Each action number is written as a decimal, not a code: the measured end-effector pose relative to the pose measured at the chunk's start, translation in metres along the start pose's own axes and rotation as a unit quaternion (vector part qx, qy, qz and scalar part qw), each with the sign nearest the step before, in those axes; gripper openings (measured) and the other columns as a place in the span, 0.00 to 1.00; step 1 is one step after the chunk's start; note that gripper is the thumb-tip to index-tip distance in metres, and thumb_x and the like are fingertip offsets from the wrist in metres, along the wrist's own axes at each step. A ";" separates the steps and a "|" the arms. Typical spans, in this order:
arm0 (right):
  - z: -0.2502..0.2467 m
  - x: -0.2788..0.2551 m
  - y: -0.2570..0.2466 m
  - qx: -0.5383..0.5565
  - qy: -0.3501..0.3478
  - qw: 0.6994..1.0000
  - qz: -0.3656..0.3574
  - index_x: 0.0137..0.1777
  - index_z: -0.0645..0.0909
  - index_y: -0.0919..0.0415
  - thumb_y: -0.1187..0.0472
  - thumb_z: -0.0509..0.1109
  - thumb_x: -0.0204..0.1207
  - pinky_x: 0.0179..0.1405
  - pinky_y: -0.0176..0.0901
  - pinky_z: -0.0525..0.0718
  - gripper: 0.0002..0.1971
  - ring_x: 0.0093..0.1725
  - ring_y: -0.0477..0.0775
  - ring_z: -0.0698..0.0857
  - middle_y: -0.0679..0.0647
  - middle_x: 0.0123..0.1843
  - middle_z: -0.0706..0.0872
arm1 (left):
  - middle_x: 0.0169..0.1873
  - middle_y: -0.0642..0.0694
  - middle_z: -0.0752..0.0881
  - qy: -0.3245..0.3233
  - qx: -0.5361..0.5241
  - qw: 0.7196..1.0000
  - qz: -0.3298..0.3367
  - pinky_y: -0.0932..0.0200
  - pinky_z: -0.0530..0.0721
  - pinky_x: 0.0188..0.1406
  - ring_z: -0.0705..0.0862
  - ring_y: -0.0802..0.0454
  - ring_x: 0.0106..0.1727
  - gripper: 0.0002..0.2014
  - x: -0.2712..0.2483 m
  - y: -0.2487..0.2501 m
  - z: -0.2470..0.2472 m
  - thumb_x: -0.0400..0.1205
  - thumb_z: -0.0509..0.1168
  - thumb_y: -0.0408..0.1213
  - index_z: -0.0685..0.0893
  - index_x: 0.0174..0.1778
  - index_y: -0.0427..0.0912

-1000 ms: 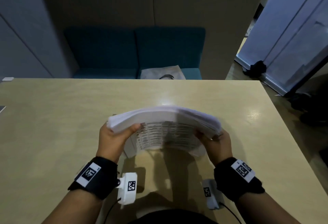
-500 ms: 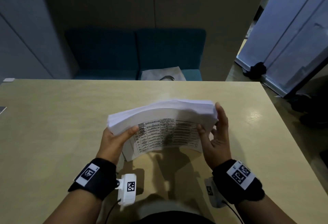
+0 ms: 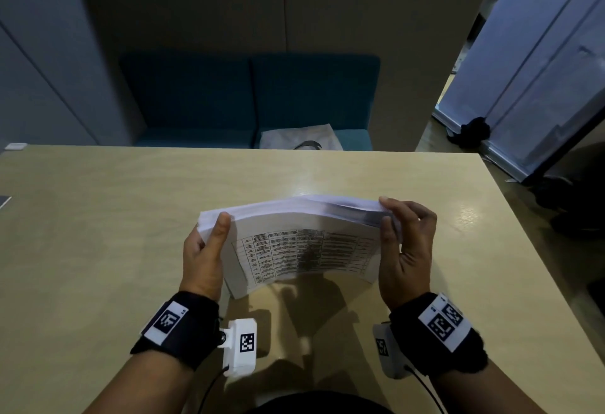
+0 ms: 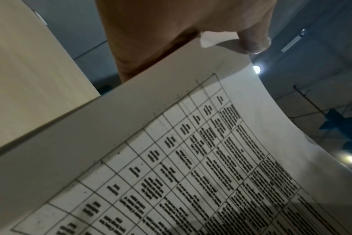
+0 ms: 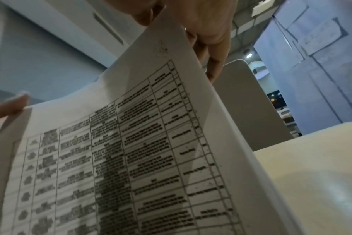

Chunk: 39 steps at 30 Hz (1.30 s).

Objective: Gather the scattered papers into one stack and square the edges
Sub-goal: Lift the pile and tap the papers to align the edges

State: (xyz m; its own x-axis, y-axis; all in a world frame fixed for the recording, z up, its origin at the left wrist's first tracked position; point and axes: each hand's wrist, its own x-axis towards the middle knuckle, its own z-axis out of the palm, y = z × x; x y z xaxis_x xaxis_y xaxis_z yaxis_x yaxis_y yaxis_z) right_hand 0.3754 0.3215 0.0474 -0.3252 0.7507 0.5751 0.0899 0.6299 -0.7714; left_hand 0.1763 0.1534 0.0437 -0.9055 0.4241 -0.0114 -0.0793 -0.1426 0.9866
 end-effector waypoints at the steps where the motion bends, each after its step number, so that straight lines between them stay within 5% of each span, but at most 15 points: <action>1: 0.000 0.002 -0.003 0.010 0.012 1.000 0.002 0.61 0.79 0.50 0.58 0.60 0.83 0.60 0.26 0.75 0.10 0.62 0.33 0.73 0.54 0.61 0.71 | 0.34 0.53 0.89 0.000 0.003 1.000 -0.001 0.68 0.82 0.31 0.86 0.60 0.35 0.39 -0.001 0.001 0.001 0.55 0.73 0.77 0.87 0.45 0.44; 4: 0.004 0.010 -0.008 0.036 0.020 0.999 0.014 0.52 0.78 0.55 0.64 0.65 0.82 0.51 0.27 0.78 0.03 0.54 0.39 0.79 0.57 0.55 0.75 | 0.31 0.54 0.88 0.004 0.016 1.000 -0.004 0.63 0.80 0.31 0.84 0.60 0.31 0.30 -0.003 0.003 0.004 0.63 0.69 0.70 0.86 0.44 0.45; 8: 0.009 0.011 -0.007 0.094 0.033 0.989 0.105 0.47 0.73 0.54 0.51 0.62 0.79 0.39 0.30 0.77 0.07 0.41 0.44 0.80 0.53 0.43 0.79 | 0.28 0.55 0.86 0.014 0.026 0.999 -0.012 0.56 0.78 0.37 0.83 0.57 0.31 0.24 -0.005 0.005 0.006 0.65 0.69 0.66 0.84 0.39 0.47; 15: 0.018 0.013 -0.007 0.146 0.086 0.971 0.168 0.51 0.74 0.54 0.60 0.61 0.76 0.40 0.31 0.75 0.05 0.42 0.42 0.77 0.40 0.42 0.77 | 0.28 0.55 0.83 0.007 0.034 0.999 0.006 0.57 0.76 0.35 0.81 0.59 0.29 0.21 -0.006 0.009 0.008 0.69 0.68 0.63 0.81 0.38 0.46; 20: 0.019 0.015 -0.005 0.171 0.101 0.955 0.222 0.49 0.75 0.50 0.50 0.68 0.72 0.41 0.31 0.78 0.09 0.39 0.39 0.79 0.45 0.42 0.78 | 0.26 0.56 0.80 0.024 0.025 0.999 0.009 0.64 0.76 0.30 0.79 0.60 0.27 0.13 -0.005 0.010 0.010 0.84 0.66 0.44 0.79 0.36 0.44; 23: 0.019 0.015 -0.002 0.169 0.114 0.948 0.246 0.45 0.74 0.45 0.44 0.66 0.69 0.43 0.43 0.78 0.09 0.41 0.47 0.79 0.48 0.43 0.79 | 0.23 0.58 0.79 0.009 0.019 1.000 0.019 0.70 0.74 0.25 0.77 0.61 0.25 0.15 -0.005 0.010 0.010 0.83 0.65 0.46 0.76 0.31 0.47; 26: 0.019 0.011 -0.008 0.153 0.084 0.965 0.196 0.53 0.73 0.50 0.45 0.67 0.73 0.39 0.31 0.80 0.14 0.40 0.39 0.80 0.46 0.45 0.78 | 0.24 0.57 0.81 0.011 0.008 1.000 0.007 0.70 0.77 0.24 0.80 0.59 0.26 0.16 -0.003 0.010 0.007 0.72 0.68 0.58 0.80 0.33 0.48; 31: 0.018 0.008 -0.010 0.115 0.078 0.976 0.166 0.57 0.70 0.54 0.54 0.64 0.82 0.35 0.24 0.76 0.08 0.39 0.33 0.80 0.43 0.45 0.77 | 0.20 0.55 0.80 0.026 0.000 1.000 -0.008 0.69 0.75 0.22 0.79 0.59 0.23 0.15 -0.002 0.011 0.011 0.85 0.64 0.44 0.74 0.34 0.43; 35: 0.018 0.010 -0.014 0.135 0.077 0.971 0.184 0.53 0.73 0.56 0.50 0.63 0.77 0.35 0.26 0.77 0.11 0.38 0.35 0.79 0.43 0.42 0.78 | 0.22 0.57 0.78 0.018 -0.015 1.000 -0.001 0.64 0.74 0.26 0.78 0.57 0.25 0.15 0.002 0.011 0.010 0.76 0.66 0.52 0.74 0.32 0.45; 39: 0.020 0.013 -0.016 0.127 0.083 0.958 0.242 0.47 0.74 0.51 0.46 0.66 0.78 0.35 0.39 0.80 0.09 0.38 0.46 0.81 0.46 0.40 0.81 | 0.23 0.56 0.82 0.008 -0.022 1.000 -0.008 0.69 0.78 0.24 0.81 0.59 0.25 0.14 0.001 0.010 0.011 0.76 0.70 0.52 0.79 0.34 0.47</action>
State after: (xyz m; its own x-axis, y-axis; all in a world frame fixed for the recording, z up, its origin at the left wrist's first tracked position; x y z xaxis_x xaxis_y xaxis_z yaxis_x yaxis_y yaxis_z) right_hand 0.3513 0.3173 0.0613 -0.1477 0.9771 0.1530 -0.0474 0.1476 -0.9879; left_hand 0.1793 0.1617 0.0552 -0.9108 0.4117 -0.0302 -0.1117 -0.1754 0.9781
